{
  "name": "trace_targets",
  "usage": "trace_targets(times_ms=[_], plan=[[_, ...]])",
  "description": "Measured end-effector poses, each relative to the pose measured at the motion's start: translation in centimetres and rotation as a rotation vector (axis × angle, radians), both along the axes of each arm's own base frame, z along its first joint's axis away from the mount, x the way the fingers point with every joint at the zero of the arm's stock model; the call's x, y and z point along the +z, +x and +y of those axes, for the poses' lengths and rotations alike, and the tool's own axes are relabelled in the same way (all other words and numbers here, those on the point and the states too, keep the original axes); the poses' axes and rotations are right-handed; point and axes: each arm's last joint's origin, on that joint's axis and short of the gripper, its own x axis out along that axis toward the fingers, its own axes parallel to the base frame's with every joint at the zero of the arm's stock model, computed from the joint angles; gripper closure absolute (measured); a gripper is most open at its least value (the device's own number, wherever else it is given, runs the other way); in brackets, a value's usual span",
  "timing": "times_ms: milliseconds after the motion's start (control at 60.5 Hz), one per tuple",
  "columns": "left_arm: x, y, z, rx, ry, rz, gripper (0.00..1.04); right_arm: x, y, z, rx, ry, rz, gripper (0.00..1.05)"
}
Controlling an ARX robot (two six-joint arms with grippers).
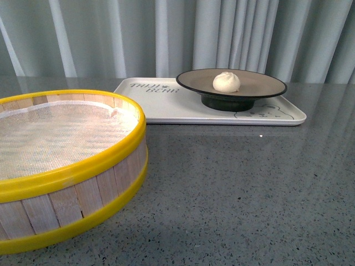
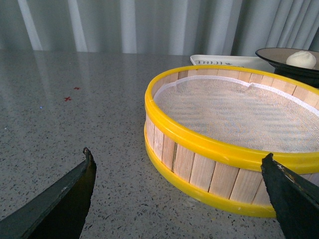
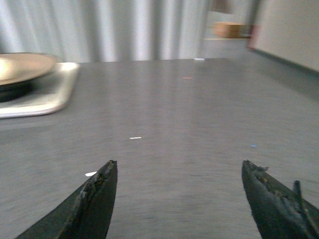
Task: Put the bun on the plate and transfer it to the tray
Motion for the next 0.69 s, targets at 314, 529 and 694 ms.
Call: trace_targets(times_ms=[314, 529, 694], plan=[[0.0, 0.0, 0.0, 0.001, 0.0, -0.001, 0.07, -1.1, -0.7, 3.6, 0.193, 0.021, -0.008, 0.82], [0.0, 0.0, 0.0, 0.001, 0.0, -0.001, 0.07, -1.7, -1.1, 4.6, 0.202, 0.017, -0.023, 1.03], [0.0, 0.0, 0.0, 0.003, 0.0, -0.001, 0.07, -1.7, -1.4, 5.6, 0.194, 0.019, -0.024, 1.03]])
